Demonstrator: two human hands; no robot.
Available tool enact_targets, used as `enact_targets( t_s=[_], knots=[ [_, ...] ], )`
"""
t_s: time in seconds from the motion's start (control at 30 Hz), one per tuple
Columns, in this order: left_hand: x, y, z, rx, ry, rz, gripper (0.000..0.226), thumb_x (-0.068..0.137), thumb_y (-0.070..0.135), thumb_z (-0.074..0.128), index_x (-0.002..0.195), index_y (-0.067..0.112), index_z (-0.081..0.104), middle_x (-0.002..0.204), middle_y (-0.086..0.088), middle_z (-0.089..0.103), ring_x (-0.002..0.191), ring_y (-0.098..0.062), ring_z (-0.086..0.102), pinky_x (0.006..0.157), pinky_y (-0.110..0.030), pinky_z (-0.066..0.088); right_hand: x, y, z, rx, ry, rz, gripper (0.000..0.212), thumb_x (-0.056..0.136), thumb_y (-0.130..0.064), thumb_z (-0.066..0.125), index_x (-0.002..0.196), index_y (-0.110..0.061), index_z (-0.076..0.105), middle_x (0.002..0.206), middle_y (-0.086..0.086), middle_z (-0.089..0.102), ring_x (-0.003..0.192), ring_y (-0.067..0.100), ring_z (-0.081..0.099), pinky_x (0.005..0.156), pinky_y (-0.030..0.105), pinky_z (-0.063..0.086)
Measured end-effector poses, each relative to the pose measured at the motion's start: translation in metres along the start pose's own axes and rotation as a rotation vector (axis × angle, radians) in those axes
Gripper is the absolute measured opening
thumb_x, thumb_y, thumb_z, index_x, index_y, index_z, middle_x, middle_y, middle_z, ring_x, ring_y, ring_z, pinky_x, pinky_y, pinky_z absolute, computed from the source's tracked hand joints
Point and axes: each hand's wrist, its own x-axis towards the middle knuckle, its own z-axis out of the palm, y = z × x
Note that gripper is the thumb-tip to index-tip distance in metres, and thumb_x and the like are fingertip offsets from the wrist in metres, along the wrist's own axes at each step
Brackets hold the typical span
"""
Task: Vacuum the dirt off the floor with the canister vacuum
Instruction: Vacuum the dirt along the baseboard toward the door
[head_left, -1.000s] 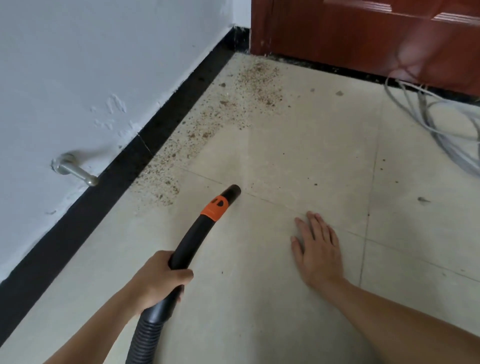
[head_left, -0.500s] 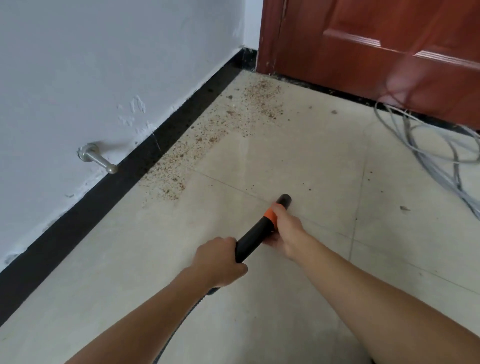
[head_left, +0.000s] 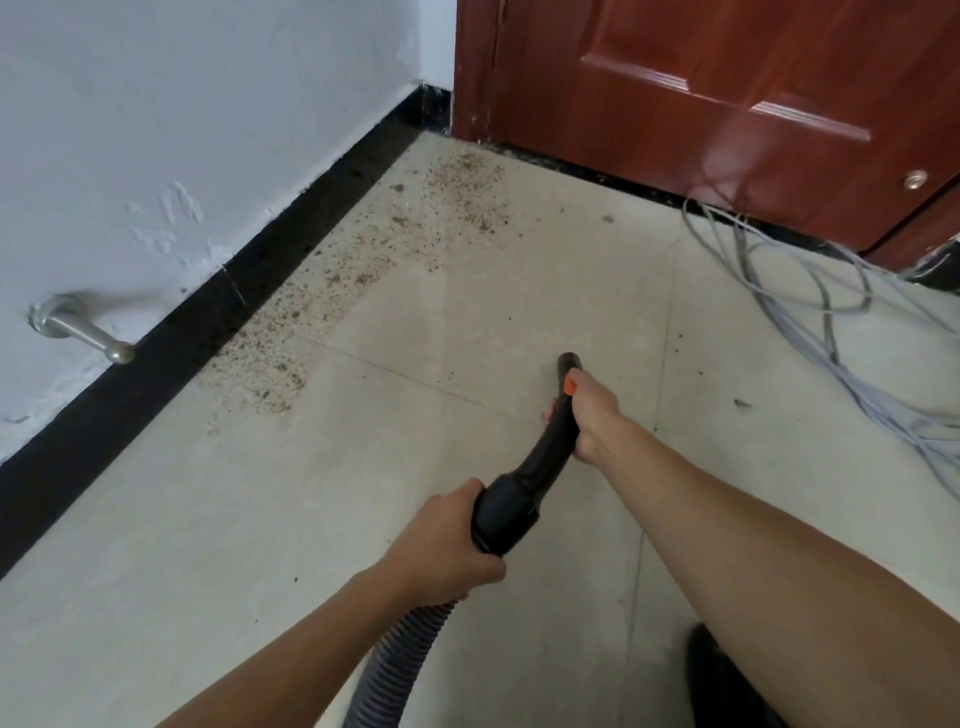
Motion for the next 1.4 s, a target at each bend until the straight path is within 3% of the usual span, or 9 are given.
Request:
enact_targets(
  t_s=[0.13,0.33,0.4,0.53,0.63,0.8,1.0,1.23,1.4],
  knots=[
    [-0.009,-0.010,-0.009,-0.035,-0.136,-0.091,0.044,0.061,0.019,0.076,0.100,0.022,0.054,0.093,-0.004,0.063,0.071,-0.020,0.068,0.061,-0.040,0.061,-0.004,0.012,0.017,-0.043,-0.111,0.034,0.014,0.098,-0.025,0.050,0.094,-0.012,0.050,0.073,0.011,0.051,0.053,0.023,0.050,0.051,0.032,0.047],
    [0.006,-0.024,-0.010,-0.001,0.052,-0.136,0.042,0.065,0.026,0.078,0.096,0.021,0.051,0.090,-0.001,0.061,0.072,-0.019,0.066,0.063,-0.040,0.060,-0.011,0.034,0.047,-0.070,-0.142,-0.074,0.022,0.102,-0.033,0.052,0.114,-0.014,0.051,0.073,0.014,0.056,0.047,0.023,0.053,0.046,0.030,0.051],
    [0.013,-0.020,-0.012,-0.050,0.053,-0.112,0.045,0.069,0.042,0.080,0.100,0.021,0.054,0.091,0.001,0.063,0.073,-0.014,0.065,0.064,-0.033,0.059,-0.010,0.029,0.050,-0.094,-0.130,-0.133,0.022,0.103,-0.028,0.051,0.119,-0.013,0.051,0.070,0.013,0.053,0.046,0.022,0.050,0.041,0.026,0.048],
    [0.014,-0.037,-0.039,-0.050,0.196,-0.092,0.069,0.077,0.078,0.048,0.111,0.020,0.061,0.099,0.002,0.067,0.090,-0.015,0.065,0.082,-0.035,0.054,0.016,-0.028,0.054,-0.212,-0.039,-0.215,0.028,0.103,-0.020,0.048,0.130,-0.015,0.050,0.069,0.013,0.050,0.048,0.022,0.046,0.034,0.020,0.042],
    [0.008,-0.089,-0.060,0.368,0.500,-0.141,0.045,0.092,0.048,0.055,0.118,0.012,0.061,0.114,-0.005,0.060,0.107,-0.026,0.055,0.089,-0.039,0.048,0.012,-0.036,0.061,-0.235,-0.091,-0.173,0.024,0.103,-0.020,0.049,0.126,-0.014,0.051,0.070,0.013,0.050,0.049,0.022,0.046,0.034,0.019,0.042],
    [-0.016,-0.147,-0.071,0.720,0.673,-0.067,0.036,0.084,0.038,0.041,0.094,0.011,0.062,0.100,-0.008,0.054,0.086,-0.031,0.052,0.067,-0.040,0.049,-0.021,0.022,0.045,-0.184,-0.057,-0.204,0.024,0.103,-0.020,0.048,0.127,-0.019,0.051,0.071,0.013,0.049,0.051,0.022,0.046,0.037,0.023,0.045],
    [-0.038,-0.161,-0.068,0.789,0.707,-0.070,0.042,0.091,0.036,0.032,0.104,0.008,0.060,0.111,-0.013,0.054,0.099,-0.032,0.052,0.075,-0.043,0.051,-0.060,0.094,0.055,-0.199,-0.216,-0.159,0.040,0.103,-0.028,0.050,0.142,-0.033,0.043,0.073,0.009,0.049,0.054,0.020,0.046,0.044,0.025,0.046],
    [-0.060,-0.173,-0.073,0.787,0.661,-0.164,0.046,0.093,0.036,0.030,0.112,0.006,0.060,0.116,-0.015,0.054,0.104,-0.036,0.055,0.078,-0.046,0.052,-0.070,0.110,0.058,-0.164,-0.176,-0.177,0.041,0.103,-0.028,0.050,0.142,-0.036,0.042,0.072,0.009,0.049,0.049,0.019,0.045,0.045,0.026,0.045],
    [-0.072,-0.184,-0.077,0.714,0.691,-0.301,0.034,0.092,0.022,0.058,0.123,0.006,0.058,0.135,-0.020,0.047,0.125,-0.039,0.045,0.093,-0.050,0.046,-0.041,0.072,0.076,-0.215,-0.053,-0.220,0.039,0.102,-0.027,0.050,0.141,-0.024,0.044,0.088,0.013,0.055,0.050,0.020,0.049,0.041,0.024,0.045]
  ],
)
